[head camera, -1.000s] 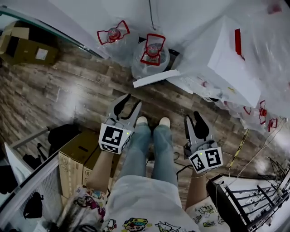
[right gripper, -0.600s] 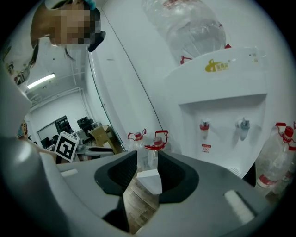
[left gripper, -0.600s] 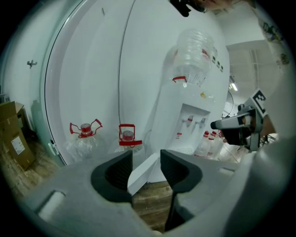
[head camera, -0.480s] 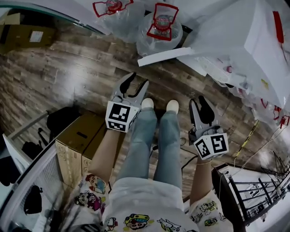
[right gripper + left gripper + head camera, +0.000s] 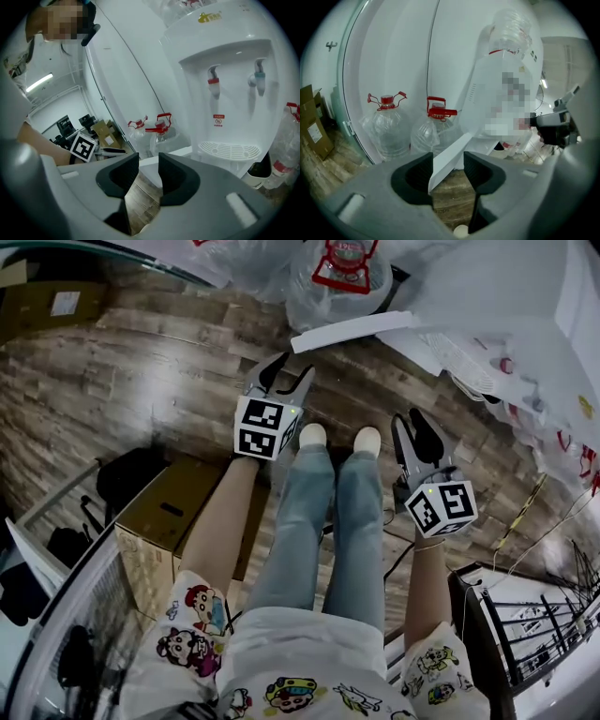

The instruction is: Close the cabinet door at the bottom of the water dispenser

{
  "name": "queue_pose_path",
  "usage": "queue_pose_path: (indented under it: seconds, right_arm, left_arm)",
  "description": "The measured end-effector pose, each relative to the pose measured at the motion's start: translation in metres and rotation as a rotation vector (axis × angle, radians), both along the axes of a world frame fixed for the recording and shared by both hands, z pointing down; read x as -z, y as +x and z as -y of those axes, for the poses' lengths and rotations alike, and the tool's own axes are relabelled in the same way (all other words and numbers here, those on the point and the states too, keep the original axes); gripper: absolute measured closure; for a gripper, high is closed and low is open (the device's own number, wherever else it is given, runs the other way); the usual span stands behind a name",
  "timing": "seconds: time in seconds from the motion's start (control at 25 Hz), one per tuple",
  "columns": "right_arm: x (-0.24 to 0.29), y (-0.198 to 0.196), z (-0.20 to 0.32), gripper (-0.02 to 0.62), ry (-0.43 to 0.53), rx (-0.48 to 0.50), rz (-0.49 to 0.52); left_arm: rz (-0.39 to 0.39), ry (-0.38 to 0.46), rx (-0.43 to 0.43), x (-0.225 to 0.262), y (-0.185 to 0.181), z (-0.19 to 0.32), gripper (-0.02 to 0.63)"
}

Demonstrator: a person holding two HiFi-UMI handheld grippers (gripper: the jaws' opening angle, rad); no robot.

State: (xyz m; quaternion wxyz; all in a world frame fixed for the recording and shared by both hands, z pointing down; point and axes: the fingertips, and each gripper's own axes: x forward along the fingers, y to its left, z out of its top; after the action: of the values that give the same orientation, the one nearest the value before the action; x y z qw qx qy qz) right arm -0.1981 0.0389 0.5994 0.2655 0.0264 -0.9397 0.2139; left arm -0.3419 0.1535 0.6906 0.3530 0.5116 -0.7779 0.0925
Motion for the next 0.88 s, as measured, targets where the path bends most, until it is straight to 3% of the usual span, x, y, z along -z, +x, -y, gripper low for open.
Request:
queue_pose_path:
  seconds: [0.36,0.6,0.88]
  right_arm:
    - [-0.042,-0.006,-0.002,0.459,-0.052,-0.006,-0.048]
    - [-0.058,-0.01,-0.007,0.459,-0.08,0.016,-0.052]
    - [-0.079,-0.002,-0.01,0.459,-0.107,0.01,-0.088]
  left_arm:
    - [-0.015,-0.135,-0.096,-0.062,-0.015,0.003,0.383]
    - [0.011,-0.245,-0.283,-0.095,-0.019,0.011,0.364]
    - [-0.013,-0.317,-0.342,-0.12,-0.03,0.014,0.333]
